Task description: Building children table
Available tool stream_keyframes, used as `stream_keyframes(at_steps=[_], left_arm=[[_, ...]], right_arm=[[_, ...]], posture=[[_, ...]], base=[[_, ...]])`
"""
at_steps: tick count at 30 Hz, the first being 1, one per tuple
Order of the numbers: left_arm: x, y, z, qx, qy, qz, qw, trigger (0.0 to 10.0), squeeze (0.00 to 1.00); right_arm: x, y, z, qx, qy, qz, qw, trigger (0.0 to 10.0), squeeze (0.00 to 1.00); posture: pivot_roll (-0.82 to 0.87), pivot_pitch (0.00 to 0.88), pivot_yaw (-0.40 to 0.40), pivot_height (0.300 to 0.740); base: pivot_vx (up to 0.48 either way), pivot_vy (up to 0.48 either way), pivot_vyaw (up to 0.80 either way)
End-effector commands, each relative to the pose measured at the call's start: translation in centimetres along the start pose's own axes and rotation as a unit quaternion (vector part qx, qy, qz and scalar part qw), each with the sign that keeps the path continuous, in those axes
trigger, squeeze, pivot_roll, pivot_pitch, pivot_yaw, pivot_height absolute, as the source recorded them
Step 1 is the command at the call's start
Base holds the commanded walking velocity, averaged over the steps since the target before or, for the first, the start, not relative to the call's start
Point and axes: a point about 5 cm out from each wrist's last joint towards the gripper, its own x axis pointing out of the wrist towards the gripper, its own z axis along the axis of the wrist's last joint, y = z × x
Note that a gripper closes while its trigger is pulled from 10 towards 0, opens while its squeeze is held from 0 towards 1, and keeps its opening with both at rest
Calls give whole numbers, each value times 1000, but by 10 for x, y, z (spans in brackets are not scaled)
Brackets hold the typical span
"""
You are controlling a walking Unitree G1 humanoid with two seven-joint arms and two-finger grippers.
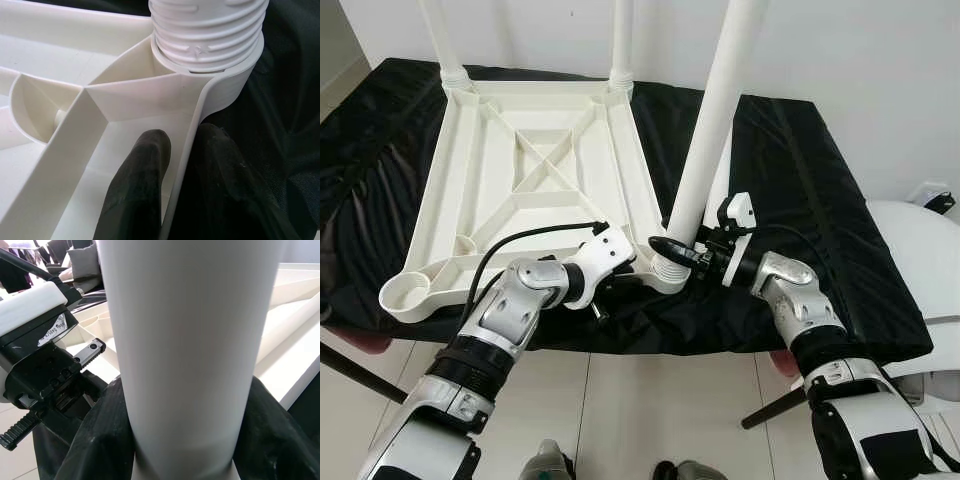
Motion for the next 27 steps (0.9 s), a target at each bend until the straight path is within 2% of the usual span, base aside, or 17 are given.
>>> stream_keyframes(at_steps=[1,6,13,14,27], left_arm=[[0,-2,9,24,-12,-5,1000,10000,0],[0,0,11,24,-14,-2,1000,10000,0],[-1,3,12,20,-17,9,1000,10000,0],[-1,4,12,17,-17,13,1000,10000,0],[-1,6,13,13,-17,17,1000,10000,0]], right_arm=[[-2,0,-4,8,4,3,1000,10000,0],[-2,4,-3,5,-1,6,1000,10000,0],[-1,17,-3,2,-18,3,1000,10000,0],[-1,21,-4,3,-27,-4,1000,10000,0],[-4,32,-1,0,-52,-73,996,10000,0]], posture=[[75,67,-38,740],[75,71,-40,740],[73,74,-43,740],[69,77,-43,740],[62,81,-39,740]], base=[[0,0,0],[0,0,0],[0,0,0],[0,0,0],[0,0,0]])
